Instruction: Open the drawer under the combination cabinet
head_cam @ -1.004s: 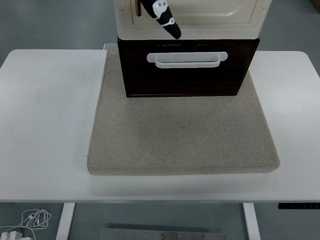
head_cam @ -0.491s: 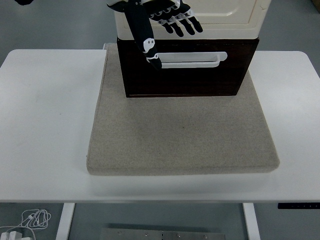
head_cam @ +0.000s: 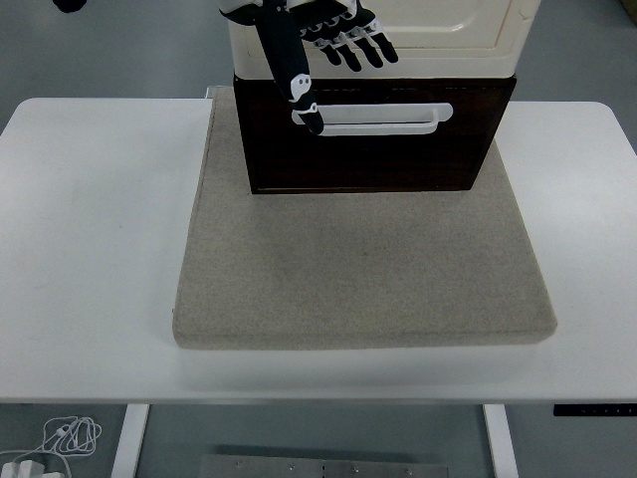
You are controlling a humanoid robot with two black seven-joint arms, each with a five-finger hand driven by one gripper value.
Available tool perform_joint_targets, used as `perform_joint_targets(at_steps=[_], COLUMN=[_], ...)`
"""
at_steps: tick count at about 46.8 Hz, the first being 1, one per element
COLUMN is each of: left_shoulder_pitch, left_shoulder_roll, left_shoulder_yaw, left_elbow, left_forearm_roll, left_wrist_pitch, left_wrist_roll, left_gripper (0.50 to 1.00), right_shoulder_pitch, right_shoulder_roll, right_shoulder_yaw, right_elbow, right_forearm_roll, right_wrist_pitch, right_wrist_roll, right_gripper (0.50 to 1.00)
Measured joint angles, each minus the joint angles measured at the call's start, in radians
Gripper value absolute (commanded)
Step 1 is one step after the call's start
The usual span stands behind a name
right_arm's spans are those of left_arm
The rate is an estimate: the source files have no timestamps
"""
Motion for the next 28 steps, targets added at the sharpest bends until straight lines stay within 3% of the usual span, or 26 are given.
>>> perform_joint_targets(at_steps=[14, 28], left_shoulder_pitch=[0.001, 0.014], left_shoulder_roll=[-0.034, -0.072], left_shoulder_yaw=[0.027, 0.028], left_elbow=[-0.002, -0.002], left_forearm_roll=[-0.001, 0.000], left_wrist_pitch=[0.012, 0.082], left_wrist_roll=[0.069, 0.133], left_gripper=[1.000, 0.999], right_shoulder_pitch=[0.000, 0.000], right_shoulder_roll=[0.000, 0.000], right_shoulder_yaw=[0.000, 0.000], right_elbow=[0.000, 0.000], right_forearm_roll=[0.000, 0.000], right_wrist_pitch=[0.000, 0.000], right_wrist_roll=[0.000, 0.000], right_gripper=[0.928, 0.928])
